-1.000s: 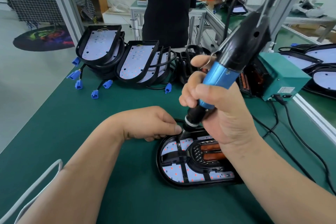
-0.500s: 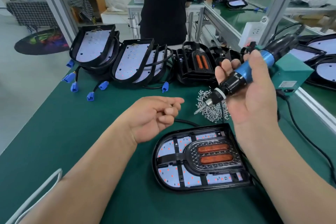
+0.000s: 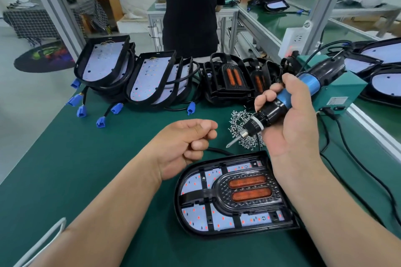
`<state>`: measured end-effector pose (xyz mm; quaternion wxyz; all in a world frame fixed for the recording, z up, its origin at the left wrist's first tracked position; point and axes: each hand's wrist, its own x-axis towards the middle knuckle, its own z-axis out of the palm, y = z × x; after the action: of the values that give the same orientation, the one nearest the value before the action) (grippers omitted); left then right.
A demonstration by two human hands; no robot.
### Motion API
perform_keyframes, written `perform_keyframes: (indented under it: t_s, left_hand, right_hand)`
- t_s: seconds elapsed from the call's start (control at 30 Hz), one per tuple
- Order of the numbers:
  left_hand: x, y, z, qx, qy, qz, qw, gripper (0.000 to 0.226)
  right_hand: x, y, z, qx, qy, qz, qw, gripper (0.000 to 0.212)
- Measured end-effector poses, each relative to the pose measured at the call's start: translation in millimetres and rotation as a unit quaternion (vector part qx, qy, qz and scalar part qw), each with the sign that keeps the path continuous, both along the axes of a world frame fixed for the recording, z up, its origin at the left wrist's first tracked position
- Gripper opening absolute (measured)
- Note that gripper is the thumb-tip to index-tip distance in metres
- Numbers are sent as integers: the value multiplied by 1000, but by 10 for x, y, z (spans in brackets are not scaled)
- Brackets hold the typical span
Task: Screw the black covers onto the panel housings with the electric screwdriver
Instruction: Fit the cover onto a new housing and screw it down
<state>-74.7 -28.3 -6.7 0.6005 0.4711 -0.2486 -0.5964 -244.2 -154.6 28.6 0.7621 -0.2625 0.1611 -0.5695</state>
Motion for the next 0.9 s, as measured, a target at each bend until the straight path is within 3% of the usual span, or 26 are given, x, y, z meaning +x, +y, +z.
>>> perform_keyframes:
  t_s: [0.23,0.5,0.9]
  left_hand:
    - [52,14,-49,-18,-47,-39,998,28]
    - [-10,32,-3,-42,-115,-65,990,11]
    - [-35,55,22,-50,-136,-74,987,17]
  right_hand:
    - [2,0,48,-20,-26,-15,999,26]
    - [56,-25,58,-30,-38,-22,999,26]
    - [83,-12,25,-56,-28,0,998,13]
